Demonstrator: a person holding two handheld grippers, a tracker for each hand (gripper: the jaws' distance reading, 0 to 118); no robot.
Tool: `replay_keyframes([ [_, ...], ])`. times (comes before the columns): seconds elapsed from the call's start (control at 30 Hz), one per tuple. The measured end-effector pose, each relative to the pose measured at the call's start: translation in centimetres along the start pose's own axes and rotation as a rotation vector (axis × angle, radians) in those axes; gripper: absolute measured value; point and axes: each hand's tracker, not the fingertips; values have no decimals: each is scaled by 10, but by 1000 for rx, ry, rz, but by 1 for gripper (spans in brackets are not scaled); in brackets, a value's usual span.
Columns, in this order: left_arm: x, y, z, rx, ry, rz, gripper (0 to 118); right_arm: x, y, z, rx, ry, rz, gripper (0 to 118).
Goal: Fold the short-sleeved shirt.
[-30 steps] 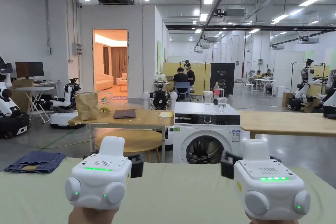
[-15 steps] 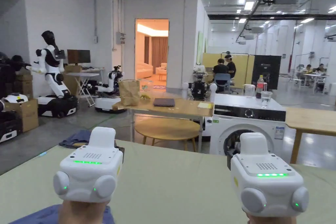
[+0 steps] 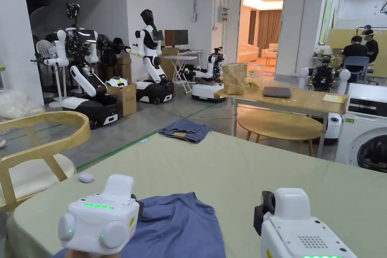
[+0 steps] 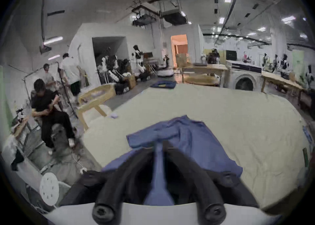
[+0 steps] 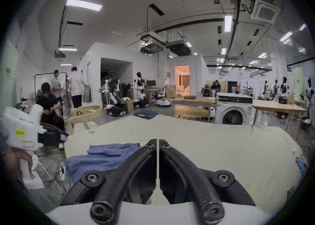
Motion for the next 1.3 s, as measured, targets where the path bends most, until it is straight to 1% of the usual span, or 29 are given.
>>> replay_keyframes([
  [0.03,5,-1,-17,-53,-42,4,41,-2,-4,2,-3,8,5,1],
  [0.07,11,-1,-39,-128,-102,24,71,1,-7,0,-5,7,11,1],
  [0.1,18,-3,-65,-204,-158,31,118,4,-10,0,-8,1,19,1],
  [0.13,29,1,-77,-127,-218,72,116,8,-12,1,-10,0,20,1],
  [0.17,40,-2,-97,-259,-199,42,116,7,-15,6,-13,-3,21,1],
  [0.2,52,-4,-124,-310,-211,23,116,12,-19,8,-20,-17,18,1],
  [0.27,78,-11,-165,-352,-254,-6,116,22,-30,12,-34,-33,13,1],
  [0.3,91,-17,-189,-394,-254,-18,116,23,-37,19,-45,-58,16,1],
  [0.37,112,-33,-228,-472,-252,-55,116,34,-49,22,-73,-102,20,1],
  [0.43,126,-44,-265,-537,-208,-113,116,43,-59,29,-102,-146,21,1],
  [0.47,132,-49,-283,-567,-183,-142,114,49,-63,31,-119,-169,22,1],
  [0.5,135,-58,-267,-596,-180,-142,109,56,-66,32,-131,-173,15,1],
  [0.53,133,-61,-268,-630,-217,-117,109,61,-69,34,-144,-183,6,1],
  [0.57,129,-55,-260,-576,-208,-96,99,65,-73,38,-157,-193,-7,1],
  [0.6,126,-47,-249,-543,-258,-96,62,70,-76,41,-161,-192,-18,1],
  [0.63,123,-50,-232,-511,-286,-109,31,73,-79,44,-160,-193,-22,1],
  [0.67,119,-48,-222,-476,-254,-139,2,76,-84,46,-162,-201,-25,1],
  [0.7,116,-49,-220,-468,-225,-171,0,77,-88,50,-165,-213,-31,1],
  [0.73,112,-51,-221,-471,-221,-166,0,80,-90,51,-171,-216,-43,1],
  [0.77,106,-55,-227,-491,-265,-125,0,84,-92,52,-178,-222,-63,1],
  [0.8,106,-53,-227,-515,-262,-98,0,90,-92,52,-191,-228,-89,1],
  [0.83,110,-48,-219,-492,-256,-115,0,94,-92,54,-196,-230,-99,1],
  [0.9,128,-26,-183,-373,-267,-174,0,105,-85,64,-178,-258,-101,1],
  [1.03,170,18,-135,-256,-409,-123,0,131,-63,86,-156,-314,-78,1],
  [1.1,205,37,-105,-182,-506,-136,0,147,-50,101,-144,-383,-73,1],
  [1.17,245,49,-92,-151,-597,-158,0,163,-40,118,-128,-425,-88,1],
  [1.3,334,66,-37,-81,-813,-164,0,195,-28,158,-110,-523,-102,1],
])
